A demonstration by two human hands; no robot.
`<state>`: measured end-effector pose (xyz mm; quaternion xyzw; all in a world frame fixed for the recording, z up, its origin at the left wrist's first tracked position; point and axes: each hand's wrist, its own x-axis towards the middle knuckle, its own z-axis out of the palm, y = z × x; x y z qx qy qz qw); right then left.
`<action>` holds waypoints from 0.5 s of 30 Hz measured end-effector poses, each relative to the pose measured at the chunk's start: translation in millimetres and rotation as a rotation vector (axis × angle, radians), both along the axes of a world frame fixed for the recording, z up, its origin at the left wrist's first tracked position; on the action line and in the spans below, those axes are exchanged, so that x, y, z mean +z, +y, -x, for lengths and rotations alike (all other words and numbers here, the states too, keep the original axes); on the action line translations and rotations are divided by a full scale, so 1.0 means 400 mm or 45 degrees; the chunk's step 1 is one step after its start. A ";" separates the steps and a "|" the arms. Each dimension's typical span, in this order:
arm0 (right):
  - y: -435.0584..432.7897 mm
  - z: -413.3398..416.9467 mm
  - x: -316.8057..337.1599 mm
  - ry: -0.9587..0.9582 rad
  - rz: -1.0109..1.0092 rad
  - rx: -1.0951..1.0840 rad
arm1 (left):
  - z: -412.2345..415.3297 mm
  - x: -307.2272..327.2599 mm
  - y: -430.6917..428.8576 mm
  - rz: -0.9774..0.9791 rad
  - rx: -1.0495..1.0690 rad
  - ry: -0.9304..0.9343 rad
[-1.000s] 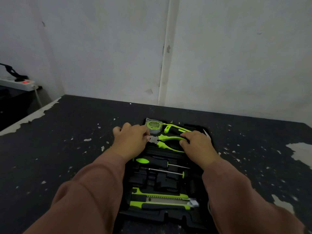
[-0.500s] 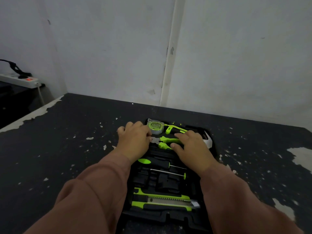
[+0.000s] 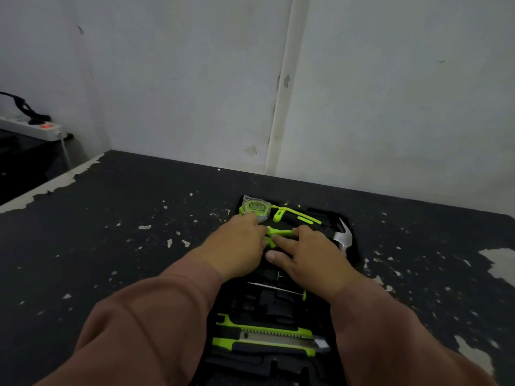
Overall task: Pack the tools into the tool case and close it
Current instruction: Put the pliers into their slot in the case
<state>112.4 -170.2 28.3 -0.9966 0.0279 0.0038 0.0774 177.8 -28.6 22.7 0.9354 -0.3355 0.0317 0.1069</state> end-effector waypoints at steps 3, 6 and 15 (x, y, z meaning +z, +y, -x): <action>0.006 0.007 0.013 0.117 0.084 0.025 | 0.004 0.004 0.000 0.000 0.023 0.035; 0.007 0.007 0.025 0.198 0.174 0.056 | 0.004 0.014 -0.002 -0.016 0.040 0.107; -0.003 0.013 0.009 0.231 -0.024 0.048 | 0.005 -0.006 0.005 -0.002 0.035 0.151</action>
